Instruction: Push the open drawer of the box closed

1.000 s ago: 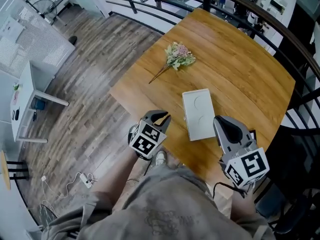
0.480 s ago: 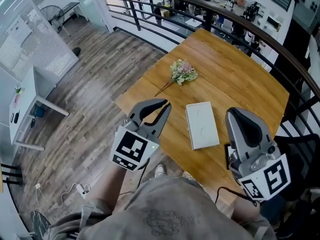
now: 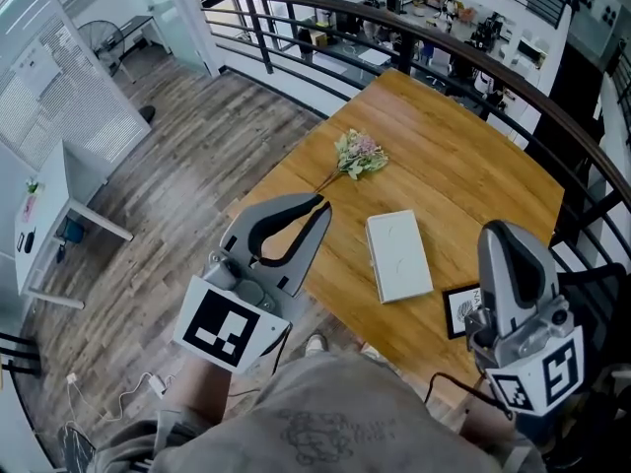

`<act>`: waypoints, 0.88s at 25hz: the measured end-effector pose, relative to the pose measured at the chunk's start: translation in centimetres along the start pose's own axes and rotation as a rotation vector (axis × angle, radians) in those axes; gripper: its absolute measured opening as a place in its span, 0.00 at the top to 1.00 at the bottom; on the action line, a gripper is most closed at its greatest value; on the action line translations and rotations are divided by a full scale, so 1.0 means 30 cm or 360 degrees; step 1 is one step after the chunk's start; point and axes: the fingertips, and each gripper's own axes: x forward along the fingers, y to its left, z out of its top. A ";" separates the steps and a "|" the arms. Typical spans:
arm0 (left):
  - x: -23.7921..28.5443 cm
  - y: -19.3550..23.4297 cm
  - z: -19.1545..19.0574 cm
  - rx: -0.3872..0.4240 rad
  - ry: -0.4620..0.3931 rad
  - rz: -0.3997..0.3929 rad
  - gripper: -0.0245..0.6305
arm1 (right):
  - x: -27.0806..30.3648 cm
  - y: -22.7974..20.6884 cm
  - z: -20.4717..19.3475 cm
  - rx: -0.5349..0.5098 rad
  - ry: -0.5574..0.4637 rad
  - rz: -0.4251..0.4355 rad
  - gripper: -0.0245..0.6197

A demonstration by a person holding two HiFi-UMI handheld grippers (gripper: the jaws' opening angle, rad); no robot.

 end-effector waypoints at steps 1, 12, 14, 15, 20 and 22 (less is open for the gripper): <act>-0.008 -0.002 0.000 -0.0010 -0.0011 -0.0002 0.91 | -0.002 0.008 -0.014 -0.0007 0.0020 0.0011 0.90; -0.015 -0.054 -0.127 0.0012 0.0064 -0.0067 0.92 | 0.006 0.085 -0.271 0.0114 0.0347 0.0120 0.90; -0.013 -0.061 -0.170 0.0004 0.0102 -0.0073 0.92 | 0.002 0.094 -0.328 0.0117 0.0427 0.0119 0.90; -0.014 -0.064 -0.193 -0.0001 0.0122 -0.0074 0.92 | 0.000 0.098 -0.354 0.0111 0.0467 0.0119 0.90; -0.031 -0.088 -0.287 -0.0043 0.0201 -0.0072 0.92 | -0.014 0.112 -0.428 0.0114 0.0576 0.0118 0.90; -0.034 -0.088 -0.302 -0.0067 0.0214 -0.0067 0.92 | -0.014 0.107 -0.435 0.0116 0.0587 0.0112 0.90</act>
